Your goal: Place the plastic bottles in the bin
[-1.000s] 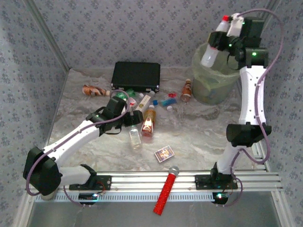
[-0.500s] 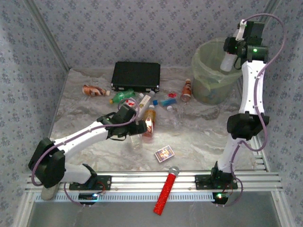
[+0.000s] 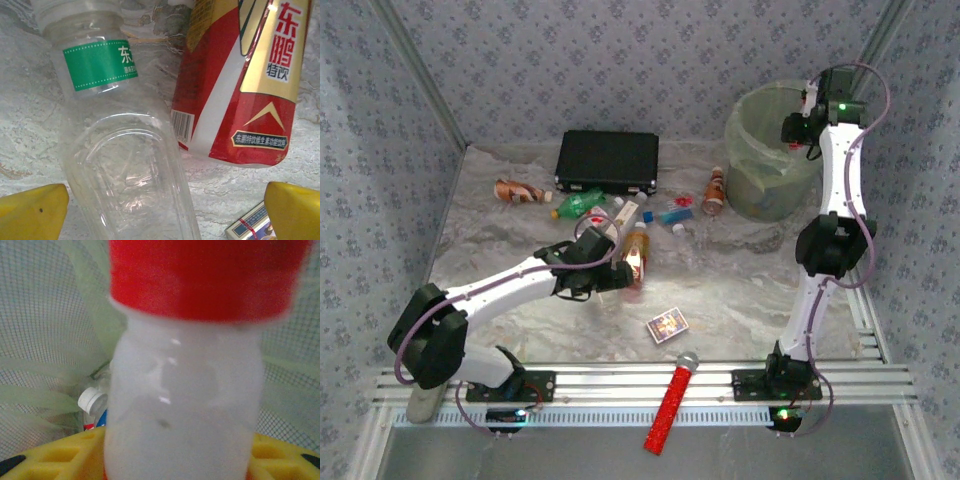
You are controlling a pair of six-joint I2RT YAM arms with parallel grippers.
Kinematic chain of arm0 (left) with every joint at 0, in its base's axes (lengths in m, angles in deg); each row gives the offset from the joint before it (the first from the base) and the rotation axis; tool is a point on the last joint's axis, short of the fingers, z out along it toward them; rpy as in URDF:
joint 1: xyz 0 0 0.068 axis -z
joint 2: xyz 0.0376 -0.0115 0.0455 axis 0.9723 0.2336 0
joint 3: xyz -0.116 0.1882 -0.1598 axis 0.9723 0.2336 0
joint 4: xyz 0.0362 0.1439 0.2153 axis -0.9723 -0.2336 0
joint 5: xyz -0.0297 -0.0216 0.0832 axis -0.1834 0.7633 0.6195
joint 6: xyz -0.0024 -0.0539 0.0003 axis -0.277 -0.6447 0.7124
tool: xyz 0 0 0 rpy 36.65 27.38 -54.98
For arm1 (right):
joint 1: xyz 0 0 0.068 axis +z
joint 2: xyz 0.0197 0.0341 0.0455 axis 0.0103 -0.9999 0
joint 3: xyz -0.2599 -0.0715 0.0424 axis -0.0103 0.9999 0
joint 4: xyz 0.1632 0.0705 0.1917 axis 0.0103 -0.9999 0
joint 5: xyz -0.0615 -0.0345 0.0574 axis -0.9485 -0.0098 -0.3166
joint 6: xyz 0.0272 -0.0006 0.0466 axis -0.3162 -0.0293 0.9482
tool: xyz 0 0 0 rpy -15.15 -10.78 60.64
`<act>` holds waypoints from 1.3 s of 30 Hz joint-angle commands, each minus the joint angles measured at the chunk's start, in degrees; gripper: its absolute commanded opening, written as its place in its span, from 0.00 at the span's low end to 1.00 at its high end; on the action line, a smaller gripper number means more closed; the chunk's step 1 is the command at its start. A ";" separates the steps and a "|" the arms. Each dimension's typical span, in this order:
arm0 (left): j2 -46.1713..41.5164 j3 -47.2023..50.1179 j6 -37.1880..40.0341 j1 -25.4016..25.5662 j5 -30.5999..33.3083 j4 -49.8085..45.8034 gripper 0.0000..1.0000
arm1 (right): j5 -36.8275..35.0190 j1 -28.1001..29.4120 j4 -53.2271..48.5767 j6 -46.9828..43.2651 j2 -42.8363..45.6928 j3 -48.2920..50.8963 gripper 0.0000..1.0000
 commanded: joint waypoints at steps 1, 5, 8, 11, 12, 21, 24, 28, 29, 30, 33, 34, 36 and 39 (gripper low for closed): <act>0.09 1.08 -1.08 0.45 0.31 -0.74 1.00 | 0.79 -0.73 -1.84 -1.24 0.24 1.40 0.60; 0.07 1.44 -1.30 0.62 0.06 -0.89 1.00 | 0.71 -0.94 -1.38 -0.92 0.32 2.55 0.69; -0.24 1.21 -1.30 0.62 -0.25 -0.77 1.00 | 0.66 -1.01 -1.55 -0.73 0.41 1.95 0.76; -0.99 1.21 -1.89 0.78 -1.28 -0.51 1.00 | 0.51 -1.03 -2.71 -0.49 0.62 0.02 0.82; -1.35 1.21 -1.97 0.80 -1.67 -0.43 1.00 | 0.51 -1.04 -3.25 -0.38 0.84 -0.97 0.84; -5.11 0.89 -3.29 2.27 -2.06 -2.32 1.00 | 3.56 -1.03 -4.21 1.43 6.93 -3.87 0.98; -6.00 0.85 -3.56 3.21 -1.65 -3.77 1.00 | 4.73 -0.64 -4.27 1.73 9.58 -3.74 1.00; -5.69 1.57 -4.22 4.04 -0.78 -4.76 1.00 | 6.45 0.43 -4.39 2.13 13.50 -2.15 1.00; -5.34 1.60 -4.35 4.21 -0.31 -5.10 1.00 | 6.71 0.83 -4.18 2.33 14.72 -1.07 1.00; -4.82 1.58 -4.44 4.46 0.18 -5.49 1.00 | 7.31 1.28 -3.72 2.60 16.23 0.58 1.00; -3.45 1.47 -4.54 5.11 2.43 -6.11 1.00 | 11.04 2.42 -1.38 4.09 21.39 6.87 1.00; -2.97 1.61 -4.49 5.10 2.78 -5.71 1.00 | 13.33 2.54 -0.42 5.09 23.26 9.12 1.00; -2.25 1.89 -4.52 5.10 3.34 -4.33 1.00 | 17.86 2.83 1.09 6.74 26.44 12.91 1.00; -0.76 2.26 -5.04 5.15 3.61 -2.77 1.00 | 24.80 3.55 4.19 9.38 31.92 19.73 1.00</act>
